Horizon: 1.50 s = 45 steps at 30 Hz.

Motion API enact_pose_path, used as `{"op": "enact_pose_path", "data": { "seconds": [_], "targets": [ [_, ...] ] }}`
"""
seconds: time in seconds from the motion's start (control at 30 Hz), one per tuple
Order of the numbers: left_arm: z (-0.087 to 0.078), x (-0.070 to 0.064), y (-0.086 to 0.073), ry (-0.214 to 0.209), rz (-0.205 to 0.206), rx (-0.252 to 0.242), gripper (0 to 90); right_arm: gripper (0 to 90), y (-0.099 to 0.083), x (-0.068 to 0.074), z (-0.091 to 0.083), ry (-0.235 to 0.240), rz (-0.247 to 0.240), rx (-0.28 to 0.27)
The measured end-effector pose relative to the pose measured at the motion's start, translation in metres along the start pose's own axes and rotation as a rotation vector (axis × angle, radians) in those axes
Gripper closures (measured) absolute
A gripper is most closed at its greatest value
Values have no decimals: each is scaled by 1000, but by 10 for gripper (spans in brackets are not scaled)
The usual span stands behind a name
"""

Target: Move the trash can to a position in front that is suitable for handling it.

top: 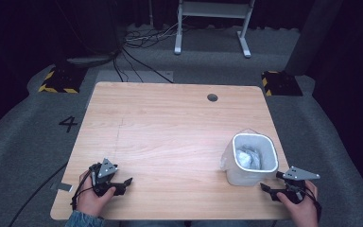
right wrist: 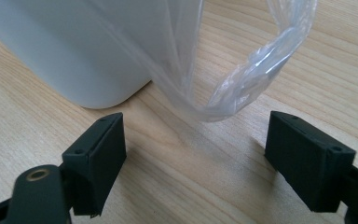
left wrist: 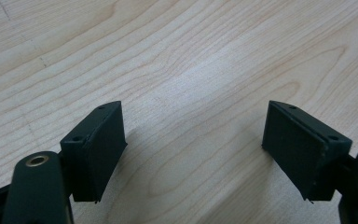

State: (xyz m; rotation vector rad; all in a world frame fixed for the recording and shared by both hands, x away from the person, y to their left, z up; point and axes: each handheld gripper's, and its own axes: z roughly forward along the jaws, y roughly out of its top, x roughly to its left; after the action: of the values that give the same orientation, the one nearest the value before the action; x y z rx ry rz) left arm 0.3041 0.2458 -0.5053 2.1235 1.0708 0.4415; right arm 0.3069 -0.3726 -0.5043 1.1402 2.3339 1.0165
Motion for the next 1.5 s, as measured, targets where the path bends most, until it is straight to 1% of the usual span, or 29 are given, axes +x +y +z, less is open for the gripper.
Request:
{"op": "enact_pose_path", "data": {
  "seconds": [0.07, 0.1, 0.13, 0.17, 0.2, 0.27, 0.3, 0.33, 0.37, 0.4, 0.43, 0.47, 0.5, 0.53, 0.63, 0.67, 0.77, 0.9, 0.93, 0.97, 1.03, 1.1, 1.17, 1.23, 1.27, 1.33, 1.37, 1.4, 1.5],
  "targets": [
    [0, 0, 0, 0, -2, 0, 205, 195, 0, 2, -2, -4, 14, 8],
    [0, 0, 0, 0, -5, 1, 205, 200, 1, 2, -3, 10, 16, 23],
    [0, 0, 0, 0, -5, 1, 204, 200, 1, 2, -3, 10, 16, 23],
    [0, 0, 0, 2, -3, 2, 204, 217, 2, 3, -5, 29, 20, 32],
    [0, -1, 1, 3, -10, 2, 201, 227, 3, 3, -11, 37, 20, 17],
    [1, -1, 1, 6, -9, 2, 202, 208, 3, 3, -18, 19, 29, 9],
    [1, -1, 1, 6, -9, 2, 202, 208, 3, 3, -18, 19, 29, 9],
    [1, -1, 1, 11, -15, 1, 204, 219, 2, 3, -24, 31, 37, 9],
    [1, -1, 1, 11, -15, 1, 208, 219, 2, 3, -24, 31, 37, 9],
    [0, -2, 1, 18, -24, -4, 219, 223, 1, 4, -32, 46, 42, 7],
    [0, -2, 1, 18, -24, -4, 239, 223, 1, 4, -32, 46, 42, 7],
    [0, -1, 1, 26, -20, -8, 256, 232, 2, 4, -41, 70, 53, -4],
    [0, -1, 1, 26, -20, -8, 259, 236, 3, 4, -45, 82, 56, -11],
    [-1, 0, 1, 41, -27, 1, 258, 236, 4, 5, -50, 86, 56, -17],
    [-3, 1, 1, 47, -29, -4, 265, 237, 5, 6, -58, 85, 54, -35],
    [-5, 1, 3, 52, -34, -14, 265, 247, 8, 7, -66, 72, 45, -42],
    [-8, 0, 6, 49, -37, -26, 266, 253, 14, 7, -74, 34, 36, -68],
    [-12, -2, 9, 48, -34, -34, 279, 260, 23, 5, -74, 33, 32, -76],
    [-13, -2, 10, 52, -36, -31, 294, 264, 30, 4, -73, 38, 22, -70],
    [-14, -2, 11, 63, -24, -22, 302, 274, 34, 3, -73, 39, 14, -68],
    [-16, -3, 12, 68, -7, -17, 302, 281, 41, 2, -71, 36, 4, -67],
    [-17, -3, 13, 63, -8, -20, 302, 281, 45, 1, -70, 30, 0, -64],
    [-18, -3, 13, 63, -3, -21, 301, 281, 50, -3, -67, 15, 1, -61],
    [-18, -4, 13, 60, 1, -19, 300, 275, 55, -7, -65, -7, 15, -69],
    [-19, -4, 13, 60, -1, -21, 300, 267, 59, -10, -60, -26, 22, -66],
    [-20, -4, 12, 64, 3, -24, 299, 266, 62, -12, -54, -19, 33, -61],
    [-20, -4, 12, 64, 3, -24, 301, 266, 62, -12, -54, -19, 33, -61],
    [-21, -4, 12, 67, 5, -24, 303, 272, 66, -12, -47, -10, 42, -51],
    [-23, -3, 10, 71, -3, -25, 304, 293, 71, -10, -39, -4, 23, -38]
  ]
}}
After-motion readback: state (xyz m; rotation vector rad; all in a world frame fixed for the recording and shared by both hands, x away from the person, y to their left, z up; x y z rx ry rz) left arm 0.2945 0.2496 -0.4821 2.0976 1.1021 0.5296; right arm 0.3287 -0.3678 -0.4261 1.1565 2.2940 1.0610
